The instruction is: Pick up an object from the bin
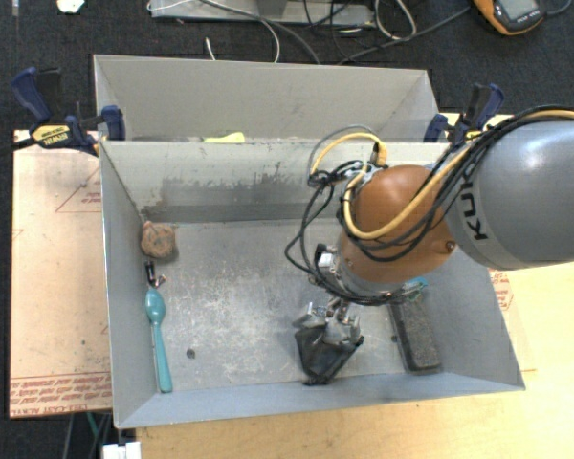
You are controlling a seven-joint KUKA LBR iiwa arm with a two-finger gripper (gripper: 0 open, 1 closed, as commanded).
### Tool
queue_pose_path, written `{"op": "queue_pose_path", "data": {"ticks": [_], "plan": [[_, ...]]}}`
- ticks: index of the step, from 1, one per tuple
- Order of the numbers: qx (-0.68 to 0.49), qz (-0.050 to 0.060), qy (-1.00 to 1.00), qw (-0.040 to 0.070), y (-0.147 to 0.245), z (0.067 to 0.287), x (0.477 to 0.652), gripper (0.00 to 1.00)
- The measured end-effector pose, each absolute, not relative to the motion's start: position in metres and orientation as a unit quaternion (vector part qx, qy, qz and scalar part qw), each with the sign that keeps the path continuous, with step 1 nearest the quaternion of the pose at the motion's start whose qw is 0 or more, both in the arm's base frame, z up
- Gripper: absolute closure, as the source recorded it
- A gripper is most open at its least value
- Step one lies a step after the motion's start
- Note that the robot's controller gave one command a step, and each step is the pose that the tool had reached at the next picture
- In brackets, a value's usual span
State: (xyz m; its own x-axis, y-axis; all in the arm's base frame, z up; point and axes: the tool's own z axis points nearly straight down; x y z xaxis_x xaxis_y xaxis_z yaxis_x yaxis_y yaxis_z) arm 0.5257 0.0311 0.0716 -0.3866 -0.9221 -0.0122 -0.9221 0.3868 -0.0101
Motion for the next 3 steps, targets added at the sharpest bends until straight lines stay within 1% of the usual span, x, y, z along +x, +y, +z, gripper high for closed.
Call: {"op": "queue_pose_path", "data": {"ticks": [1, 2, 3], "plan": [[-0.604, 0.001, 0.797, 0.004, 0.027, 0.13, 0.534, 1.0], [-0.633, 0.003, 0.774, 0.004, 0.012, 0.207, 0.54, 1.0], [-0.659, -0.005, 0.752, 0.01, 0.005, 0.22, 0.545, 1.0]]}}
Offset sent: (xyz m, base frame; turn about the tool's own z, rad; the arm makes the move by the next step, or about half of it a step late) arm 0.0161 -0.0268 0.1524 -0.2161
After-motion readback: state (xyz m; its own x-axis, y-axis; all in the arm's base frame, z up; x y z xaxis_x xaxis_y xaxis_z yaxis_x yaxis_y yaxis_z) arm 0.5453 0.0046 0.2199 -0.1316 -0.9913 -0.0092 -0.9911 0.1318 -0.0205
